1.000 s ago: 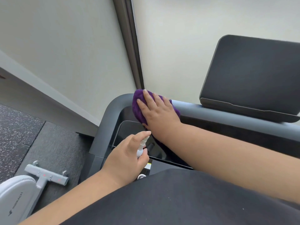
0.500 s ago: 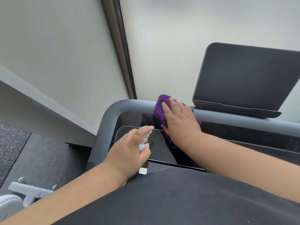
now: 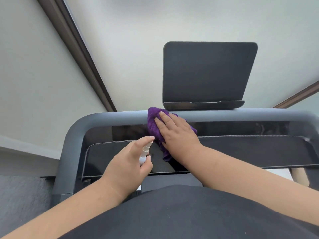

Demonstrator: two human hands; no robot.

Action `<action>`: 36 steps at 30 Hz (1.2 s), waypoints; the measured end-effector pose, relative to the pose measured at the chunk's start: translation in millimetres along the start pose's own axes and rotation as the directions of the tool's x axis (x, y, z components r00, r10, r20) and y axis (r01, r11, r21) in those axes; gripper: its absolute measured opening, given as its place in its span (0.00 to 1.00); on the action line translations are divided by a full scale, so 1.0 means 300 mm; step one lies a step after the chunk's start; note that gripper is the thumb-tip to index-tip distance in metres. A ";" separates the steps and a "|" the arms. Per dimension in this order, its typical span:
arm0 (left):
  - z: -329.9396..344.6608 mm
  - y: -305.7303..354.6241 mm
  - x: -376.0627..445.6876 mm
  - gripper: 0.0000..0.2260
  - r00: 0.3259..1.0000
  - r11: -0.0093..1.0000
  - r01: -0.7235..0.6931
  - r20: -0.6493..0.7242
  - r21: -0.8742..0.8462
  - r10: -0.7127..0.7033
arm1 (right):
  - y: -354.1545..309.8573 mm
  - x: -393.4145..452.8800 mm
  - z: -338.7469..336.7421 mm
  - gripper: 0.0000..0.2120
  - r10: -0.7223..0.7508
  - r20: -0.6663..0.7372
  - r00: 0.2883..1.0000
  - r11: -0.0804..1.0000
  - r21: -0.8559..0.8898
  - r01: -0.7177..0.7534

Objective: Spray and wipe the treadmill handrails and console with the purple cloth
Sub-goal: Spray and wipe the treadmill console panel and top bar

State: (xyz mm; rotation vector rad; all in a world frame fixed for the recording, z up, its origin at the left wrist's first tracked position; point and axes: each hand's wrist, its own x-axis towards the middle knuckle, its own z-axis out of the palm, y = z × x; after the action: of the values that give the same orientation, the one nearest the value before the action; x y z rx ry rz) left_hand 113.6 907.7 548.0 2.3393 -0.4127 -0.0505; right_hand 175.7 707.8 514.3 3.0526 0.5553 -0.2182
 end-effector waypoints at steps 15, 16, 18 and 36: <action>0.365 0.400 0.159 0.32 0.988 0.994 -0.076 0.138 0.083 0.064 | 0.601 -0.329 0.049 0.35 0.155 -0.006 0.988 0.987 0.041 -0.155; 0.392 0.425 0.167 0.32 0.988 0.994 -0.071 0.141 0.078 0.059 | 0.638 -0.348 0.056 0.35 0.164 -0.005 0.987 0.986 0.040 -0.163; 0.448 0.476 0.185 0.31 0.987 0.995 -0.066 0.149 0.071 0.055 | 0.712 -0.385 0.066 0.36 0.181 -0.007 0.983 0.983 0.041 -0.180; 0.528 0.613 0.179 0.31 0.998 0.990 -0.014 0.058 0.142 0.006 | 0.882 -0.467 0.015 0.32 0.301 -0.284 0.910 0.908 0.377 -0.183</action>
State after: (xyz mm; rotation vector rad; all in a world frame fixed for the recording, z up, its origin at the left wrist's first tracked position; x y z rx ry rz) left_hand 88.4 661.0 565.0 2.4806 -0.4702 -0.0863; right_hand 138.6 411.0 531.4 3.4855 0.1370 0.2511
